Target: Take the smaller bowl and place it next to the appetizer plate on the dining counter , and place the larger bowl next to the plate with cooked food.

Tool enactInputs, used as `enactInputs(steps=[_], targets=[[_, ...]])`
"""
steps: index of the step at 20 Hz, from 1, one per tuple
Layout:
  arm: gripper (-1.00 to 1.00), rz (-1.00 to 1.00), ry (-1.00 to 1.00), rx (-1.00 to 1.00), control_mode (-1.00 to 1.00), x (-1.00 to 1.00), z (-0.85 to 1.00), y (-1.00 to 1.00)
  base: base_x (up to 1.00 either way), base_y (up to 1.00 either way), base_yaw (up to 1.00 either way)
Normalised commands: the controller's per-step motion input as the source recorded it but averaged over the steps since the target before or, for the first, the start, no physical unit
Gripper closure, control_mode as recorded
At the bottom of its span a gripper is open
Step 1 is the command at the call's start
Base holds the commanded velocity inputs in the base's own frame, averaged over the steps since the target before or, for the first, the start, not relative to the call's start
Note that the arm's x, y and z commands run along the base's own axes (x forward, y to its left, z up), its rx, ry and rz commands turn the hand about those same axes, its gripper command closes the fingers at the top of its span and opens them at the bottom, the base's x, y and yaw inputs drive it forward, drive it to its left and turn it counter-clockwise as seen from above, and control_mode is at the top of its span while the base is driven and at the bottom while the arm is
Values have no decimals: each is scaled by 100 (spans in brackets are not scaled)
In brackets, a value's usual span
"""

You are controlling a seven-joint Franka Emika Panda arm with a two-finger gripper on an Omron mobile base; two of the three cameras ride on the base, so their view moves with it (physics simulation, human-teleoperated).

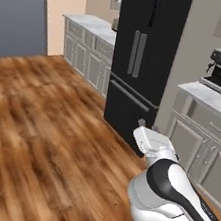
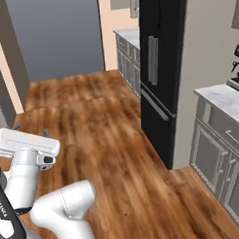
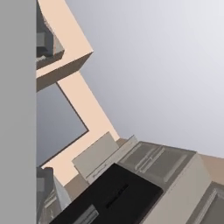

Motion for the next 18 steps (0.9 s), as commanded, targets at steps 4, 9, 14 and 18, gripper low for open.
enactInputs(steps=[4, 9, 14, 18], targets=[[-100, 0, 0, 0, 100, 0, 0, 0, 100, 17, -2], [-100, 0, 0, 0, 100, 0, 0, 0, 100, 26, -10], [-100, 0, 0, 0, 100, 0, 0, 0, 100, 27, -16], [-100, 0, 0, 0, 100, 0, 0, 0, 100, 34, -30]])
